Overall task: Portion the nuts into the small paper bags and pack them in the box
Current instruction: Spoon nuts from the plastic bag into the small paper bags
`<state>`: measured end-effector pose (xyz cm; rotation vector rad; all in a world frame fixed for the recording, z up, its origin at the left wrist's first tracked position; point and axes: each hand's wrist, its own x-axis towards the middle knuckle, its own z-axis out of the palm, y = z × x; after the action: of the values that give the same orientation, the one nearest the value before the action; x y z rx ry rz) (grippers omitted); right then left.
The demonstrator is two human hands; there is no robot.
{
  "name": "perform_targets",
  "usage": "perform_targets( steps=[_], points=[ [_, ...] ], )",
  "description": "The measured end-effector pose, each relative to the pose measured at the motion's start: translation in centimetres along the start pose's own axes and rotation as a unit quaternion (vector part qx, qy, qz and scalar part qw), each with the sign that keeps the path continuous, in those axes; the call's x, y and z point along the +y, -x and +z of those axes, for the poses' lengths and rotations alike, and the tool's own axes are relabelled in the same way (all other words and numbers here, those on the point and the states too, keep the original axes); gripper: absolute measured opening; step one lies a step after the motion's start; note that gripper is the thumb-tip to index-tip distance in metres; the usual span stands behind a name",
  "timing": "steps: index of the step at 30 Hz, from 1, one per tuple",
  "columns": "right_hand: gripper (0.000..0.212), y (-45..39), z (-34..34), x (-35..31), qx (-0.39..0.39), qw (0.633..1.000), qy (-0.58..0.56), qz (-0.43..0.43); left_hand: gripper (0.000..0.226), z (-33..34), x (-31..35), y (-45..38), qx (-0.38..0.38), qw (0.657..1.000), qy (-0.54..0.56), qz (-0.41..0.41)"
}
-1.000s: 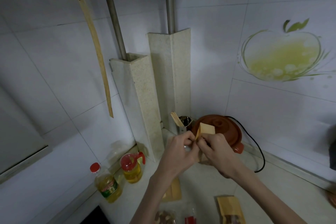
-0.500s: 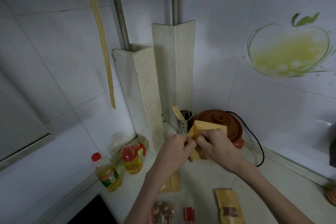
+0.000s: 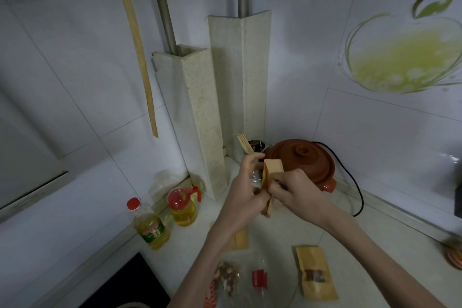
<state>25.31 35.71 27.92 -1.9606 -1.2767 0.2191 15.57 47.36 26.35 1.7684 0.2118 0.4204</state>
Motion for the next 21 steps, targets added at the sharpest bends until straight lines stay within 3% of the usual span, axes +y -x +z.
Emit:
perform_targets(
  steps=[4,8,12,16,21],
  points=[
    [0.036,-0.4,-0.8,0.2,0.019,0.998,0.049,0.027,0.059,-0.9,-0.4,-0.6,0.11,0.993,-0.006,0.033],
    [0.035,-0.2,0.1,0.3,0.044,0.995,0.064,0.056,0.064,-0.5,-0.6,-0.5,0.038,0.998,-0.02,0.034],
    [0.035,0.4,0.1,1.3,0.06,0.987,0.124,0.088,0.055,-1.1,-1.4,-0.2,0.049,0.994,-0.087,0.048],
    [0.034,0.7,0.2,1.7,0.05,0.99,0.05,0.124,0.045,-1.2,-2.5,0.4,0.062,0.971,-0.226,0.042],
    [0.034,0.8,1.1,2.2,0.05,0.985,0.019,0.161,0.059,-0.1,-4.6,1.8,-0.031,0.978,-0.198,0.051]
  ],
)
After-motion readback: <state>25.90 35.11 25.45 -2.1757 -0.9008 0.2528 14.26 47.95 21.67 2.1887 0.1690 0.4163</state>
